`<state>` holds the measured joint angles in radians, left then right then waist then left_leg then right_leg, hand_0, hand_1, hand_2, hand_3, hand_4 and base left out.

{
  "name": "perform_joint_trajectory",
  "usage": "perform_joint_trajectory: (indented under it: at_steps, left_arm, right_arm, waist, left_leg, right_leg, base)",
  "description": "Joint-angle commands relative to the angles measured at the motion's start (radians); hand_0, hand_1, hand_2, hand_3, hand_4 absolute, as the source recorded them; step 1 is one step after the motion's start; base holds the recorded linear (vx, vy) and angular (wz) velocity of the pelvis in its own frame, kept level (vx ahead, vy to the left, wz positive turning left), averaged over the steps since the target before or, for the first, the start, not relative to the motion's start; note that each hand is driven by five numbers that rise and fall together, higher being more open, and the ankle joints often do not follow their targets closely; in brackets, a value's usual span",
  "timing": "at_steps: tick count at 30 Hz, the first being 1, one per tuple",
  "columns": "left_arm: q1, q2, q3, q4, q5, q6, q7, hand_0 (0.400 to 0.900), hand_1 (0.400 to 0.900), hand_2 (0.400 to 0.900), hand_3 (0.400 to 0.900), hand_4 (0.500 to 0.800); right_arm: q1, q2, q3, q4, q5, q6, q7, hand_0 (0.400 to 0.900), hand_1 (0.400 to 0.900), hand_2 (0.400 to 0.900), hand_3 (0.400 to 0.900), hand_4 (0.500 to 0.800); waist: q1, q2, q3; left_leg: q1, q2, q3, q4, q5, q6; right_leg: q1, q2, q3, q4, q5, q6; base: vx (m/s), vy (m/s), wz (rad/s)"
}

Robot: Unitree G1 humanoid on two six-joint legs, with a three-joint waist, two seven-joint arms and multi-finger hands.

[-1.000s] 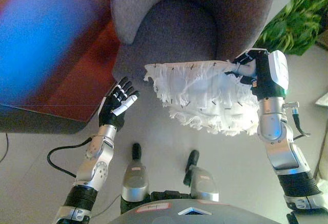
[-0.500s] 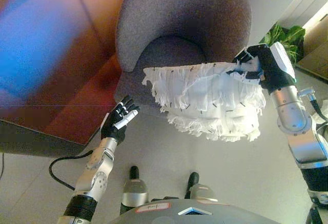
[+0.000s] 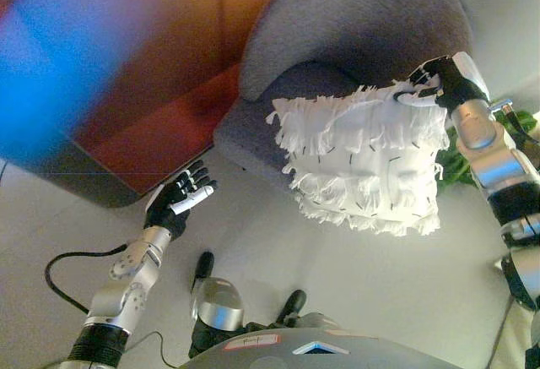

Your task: Pick up the pillow and put it on the sofa.

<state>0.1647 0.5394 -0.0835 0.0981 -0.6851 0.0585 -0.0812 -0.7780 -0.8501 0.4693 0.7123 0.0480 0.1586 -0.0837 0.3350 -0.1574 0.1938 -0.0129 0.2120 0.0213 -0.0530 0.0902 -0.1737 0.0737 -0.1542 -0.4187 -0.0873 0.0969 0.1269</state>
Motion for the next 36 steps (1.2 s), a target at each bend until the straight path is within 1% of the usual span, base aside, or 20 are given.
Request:
perform_joint_trajectory:
  at_steps: [1, 4, 6, 8, 11, 15, 18, 21, 23, 24, 27, 28, 29, 31, 33, 36]
  left_arm:
    - [-0.04, 0.073, -0.023, -0.159, -0.048, -0.046, -0.063, 0.9, 0.9, 0.9, 0.9, 0.8]
    - [-0.036, 0.086, -0.024, -0.166, -0.048, -0.036, -0.063, 0.9, 0.9, 0.9, 0.9, 0.8]
    - [-0.039, 0.087, -0.026, -0.16, -0.045, -0.03, -0.062, 0.9, 0.9, 0.9, 0.9, 0.8]
    - [-0.038, 0.084, -0.027, -0.153, -0.047, -0.029, -0.063, 0.9, 0.9, 0.9, 0.9, 0.8]
    - [-0.027, 0.072, -0.025, -0.157, -0.044, -0.024, -0.067, 0.9, 0.9, 0.9, 0.9, 0.8]
    - [-0.03, 0.062, -0.038, -0.154, -0.048, -0.034, -0.07, 0.9, 0.9, 0.9, 0.9, 0.8]
    - [-0.04, 0.053, -0.055, -0.143, -0.046, -0.046, -0.055, 0.9, 0.9, 0.9, 0.9, 0.8]
    - [-0.053, 0.044, -0.064, -0.132, -0.04, -0.056, -0.057, 0.9, 0.9, 0.9, 0.9, 0.8]
    - [-0.067, 0.035, -0.077, -0.122, -0.042, -0.078, -0.049, 0.9, 0.9, 0.9, 0.9, 0.8]
    - [-0.07, 0.032, -0.08, -0.12, -0.039, -0.082, -0.048, 0.9, 0.9, 0.9, 0.9, 0.8]
    - [-0.095, 0.007, -0.091, -0.091, -0.03, -0.111, -0.041, 0.9, 0.9, 0.9, 0.9, 0.8]
    - [-0.097, 0.002, -0.093, -0.089, -0.024, -0.114, -0.039, 0.9, 0.9, 0.9, 0.9, 0.8]
    - [-0.103, -0.008, -0.092, -0.084, -0.012, -0.124, -0.035, 0.9, 0.9, 0.9, 0.9, 0.8]
    - [-0.111, -0.025, -0.091, -0.067, 0.0, -0.14, -0.027, 0.9, 0.9, 0.9, 0.9, 0.8]
    - [-0.119, -0.048, -0.086, -0.049, 0.021, -0.16, -0.016, 0.9, 0.9, 0.9, 0.9, 0.8]
    - [-0.122, -0.079, -0.079, -0.038, 0.028, -0.175, -0.001, 0.9, 0.9, 0.9, 0.9, 0.8]
  right_arm:
    - [-0.301, -0.108, 0.027, 0.07, 0.059, 0.02, -0.132, 0.9, 0.9, 0.9, 0.9, 0.8]
    - [-0.318, -0.092, 0.015, 0.164, 0.062, 0.044, -0.167, 0.9, 0.9, 0.9, 0.9, 0.8]
    - [-0.317, -0.079, -0.003, 0.192, 0.04, 0.056, -0.195, 0.9, 0.9, 0.9, 0.9, 0.8]
    - [-0.309, -0.063, -0.022, 0.203, 0.028, 0.085, -0.228, 0.9, 0.9, 0.9, 0.9, 0.8]
    - [-0.279, -0.048, -0.045, 0.185, 0.02, 0.111, -0.234, 0.9, 0.9, 0.9, 0.9, 0.8]
    - [-0.238, -0.034, -0.066, 0.133, 0.033, 0.086, -0.244, 0.9, 0.9, 0.9, 0.9, 0.8]
    - [-0.2, -0.025, -0.093, 0.071, 0.077, 0.058, -0.241, 0.9, 0.9, 0.9, 0.9, 0.8]
    - [-0.144, -0.015, -0.126, 0.002, 0.103, 0.032, -0.228, 0.9, 0.9, 0.9, 0.9, 0.8]
    - [-0.089, 0.002, -0.16, -0.061, 0.158, 0.004, -0.232, 0.9, 0.9, 0.9, 0.9, 0.8]
    - [-0.07, 0.009, -0.173, -0.079, 0.169, -0.005, -0.232, 0.9, 0.9, 0.9, 0.9, 0.8]
    - [0.061, 0.053, -0.244, -0.22, 0.184, -0.038, -0.213, 0.9, 0.9, 0.9, 0.9, 0.8]
    - [0.097, 0.064, -0.261, -0.257, 0.187, -0.038, -0.212, 0.9, 0.9, 0.9, 0.9, 0.8]
    - [0.163, 0.093, -0.291, -0.317, 0.222, -0.044, -0.203, 0.9, 0.9, 0.9, 0.9, 0.8]
    - [0.269, 0.143, -0.328, -0.409, 0.221, -0.063, -0.195, 0.9, 0.9, 0.9, 0.9, 0.8]
    - [0.405, 0.197, -0.366, -0.5, 0.212, -0.093, -0.139, 0.9, 0.9, 0.9, 0.9, 0.8]
    - [0.568, 0.235, -0.399, -0.591, 0.231, -0.13, -0.072, 0.9, 0.9, 0.9, 0.9, 0.8]
  waist:
    - [0.051, -0.032, -0.052]
    - [0.075, -0.027, -0.053]
    - [0.081, -0.02, -0.055]
    - [0.083, -0.012, -0.06]
    - [0.075, 0.0, -0.071]
    - [0.048, 0.012, -0.085]
    - [0.019, 0.025, -0.094]
    - [-0.013, 0.036, -0.1]
    - [-0.044, 0.047, -0.102]
    - [-0.05, 0.049, -0.103]
    - [-0.104, 0.062, -0.106]
    - [-0.11, 0.063, -0.108]
    - [-0.131, 0.067, -0.108]
    - [-0.158, 0.07, -0.11]
    - [-0.197, 0.075, -0.111]
    - [-0.245, 0.088, -0.119]
  left_leg:
    - [0.006, 0.041, -0.016, -0.008, 0.003, 0.038]
    - [0.011, 0.048, -0.023, -0.013, 0.009, 0.036]
    - [0.017, 0.048, -0.028, -0.016, 0.01, 0.037]
    - [0.028, 0.044, -0.03, -0.019, 0.009, 0.038]
    - [0.044, 0.037, -0.023, -0.021, 0.007, 0.04]
    - [0.061, 0.025, -0.001, -0.016, 0.004, 0.046]
    - [0.077, 0.017, 0.026, -0.006, -0.008, 0.051]
    - [0.088, 0.012, 0.049, 0.008, -0.019, 0.058]
    - [0.097, 0.009, 0.071, 0.015, -0.025, 0.064]
    - [0.099, 0.008, 0.076, 0.016, -0.027, 0.066]
    - [0.104, 0.002, 0.1, 0.023, -0.037, 0.075]
    - [0.105, 0.001, 0.104, 0.023, -0.04, 0.077]
    - [0.107, 0.0, 0.112, 0.025, -0.044, 0.081]
    - [0.109, -0.002, 0.124, 0.03, -0.051, 0.086]
    - [0.112, -0.004, 0.143, 0.036, -0.059, 0.092]
    - [0.116, -0.006, 0.171, 0.042, -0.067, 0.097]
  right_leg:
    - [0.021, -0.053, -0.052, 0.0, 0.04, 0.037]
    - [0.044, -0.05, -0.071, 0.0, 0.031, 0.037]
    - [0.056, -0.049, -0.077, 0.0, 0.027, 0.037]
    - [0.07, -0.051, -0.08, 0.0, 0.022, 0.038]
    - [0.082, -0.059, -0.077, 0.0, 0.019, 0.039]
    - [0.088, -0.077, -0.067, 0.0, 0.022, 0.041]
    - [0.086, -0.088, -0.052, 0.0, 0.028, 0.042]
    - [0.079, -0.099, -0.035, 0.0, 0.039, 0.041]
    - [0.071, -0.106, -0.021, 0.0, 0.048, 0.041]
    - [0.069, -0.108, -0.017, 0.0, 0.05, 0.04]
    - [0.05, -0.118, 0.013, 0.004, 0.067, 0.042]
    - [0.045, -0.12, 0.019, 0.005, 0.069, 0.042]
    - [0.037, -0.123, 0.029, 0.008, 0.076, 0.043]
    - [0.023, -0.128, 0.043, 0.012, 0.085, 0.044]
    - [0.006, -0.134, 0.062, 0.02, 0.097, 0.048]
    - [-0.02, -0.14, 0.093, 0.031, 0.108, 0.054]
  base:
    - [0.07, -0.038, 0.14]
    - [0.07, 0.001, 0.15]
    - [0.05, 0.046, 0.14]
    - [0.05, 0.088, 0.08]
    - [0.02, 0.104, -0.05]
    - [-0.03, 0.1, -0.12]
    - [-0.06, 0.082, -0.17]
    - [-0.09, 0.069, -0.17]
    - [-0.1, 0.068, -0.16]
    - [-0.1, 0.059, -0.14]
    - [-0.12, 0.047, -0.18]
    - [-0.12, 0.017, -0.2]
    - [-0.11, 0.0, -0.19]
    - [-0.13, -0.011, -0.23]
    - [-0.14, 0.0, -0.28]
    - [-0.12, 0.025, -0.26]
